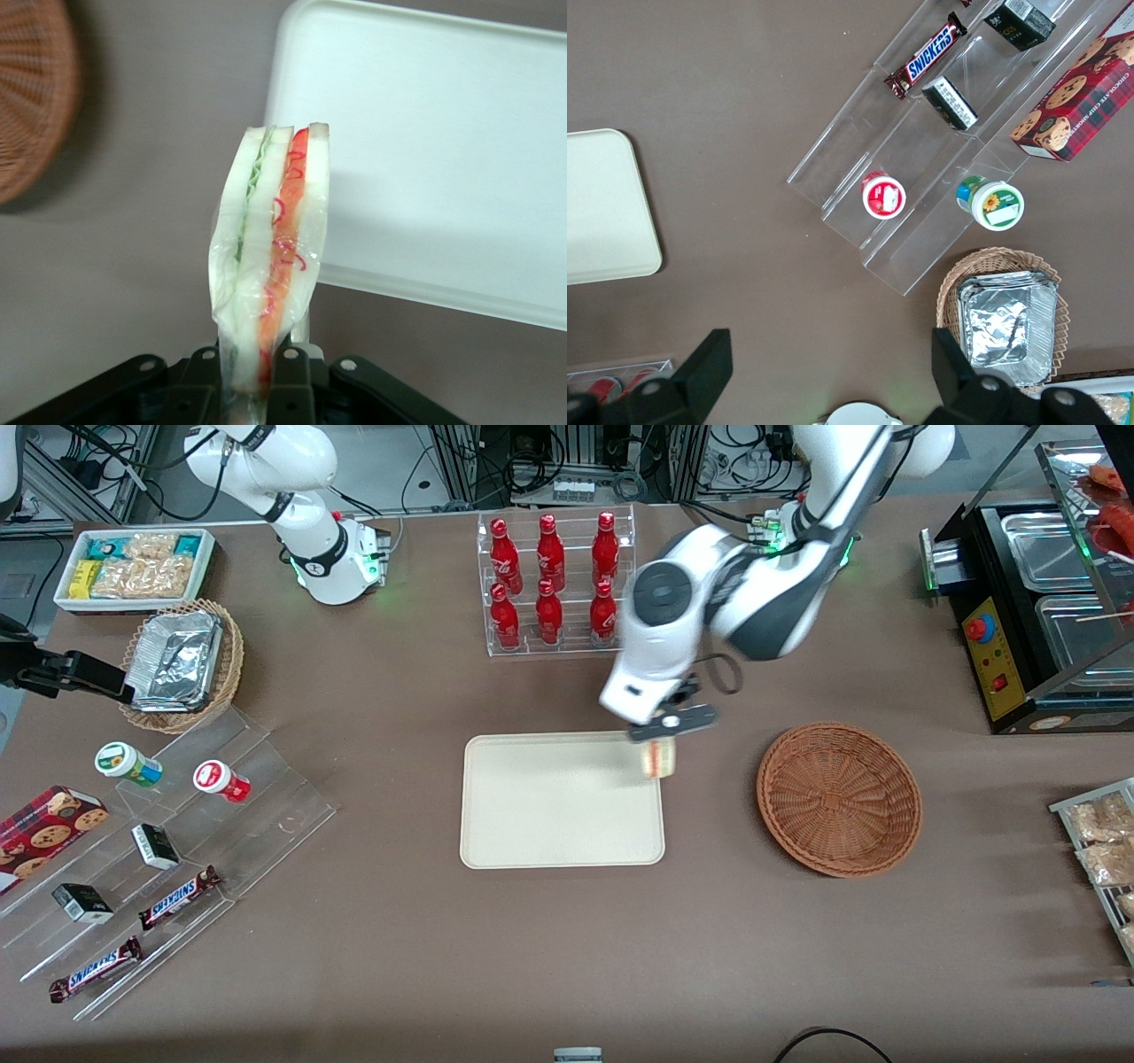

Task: Place sandwich from basket to tray
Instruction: 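Lift the sandwich and carry it with the left gripper over the cream tray, then lower the sandwich onto the tray and open the left gripper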

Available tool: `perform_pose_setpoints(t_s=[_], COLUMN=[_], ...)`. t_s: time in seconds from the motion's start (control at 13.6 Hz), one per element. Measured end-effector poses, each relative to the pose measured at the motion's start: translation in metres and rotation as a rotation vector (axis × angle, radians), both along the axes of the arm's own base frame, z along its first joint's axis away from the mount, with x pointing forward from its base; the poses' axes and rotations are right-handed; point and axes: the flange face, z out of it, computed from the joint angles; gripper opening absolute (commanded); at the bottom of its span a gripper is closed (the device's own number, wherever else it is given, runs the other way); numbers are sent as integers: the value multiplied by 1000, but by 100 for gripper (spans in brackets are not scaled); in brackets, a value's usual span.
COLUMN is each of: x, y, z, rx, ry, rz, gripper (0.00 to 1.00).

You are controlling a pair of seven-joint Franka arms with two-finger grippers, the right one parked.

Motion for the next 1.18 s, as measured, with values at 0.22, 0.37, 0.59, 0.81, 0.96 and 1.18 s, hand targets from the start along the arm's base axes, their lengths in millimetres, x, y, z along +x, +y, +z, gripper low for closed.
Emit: perform_pose_setpoints(t_s=[0.22,0.37,0.59,0.81,0.96,1.18], x=[5,12,17,25,29,32], y=[-54,-75,-92,-101,-104,-109], z=[-46,-73,-101,-116,-122,-129], rx=[-6,-44,-35,-40,-57,-69], ry=[-21,-52,-109,-114,-122,-125], rz=[-34,-56,-114,-118,-115,-114], gripper=[18,18,18,18,18,23])
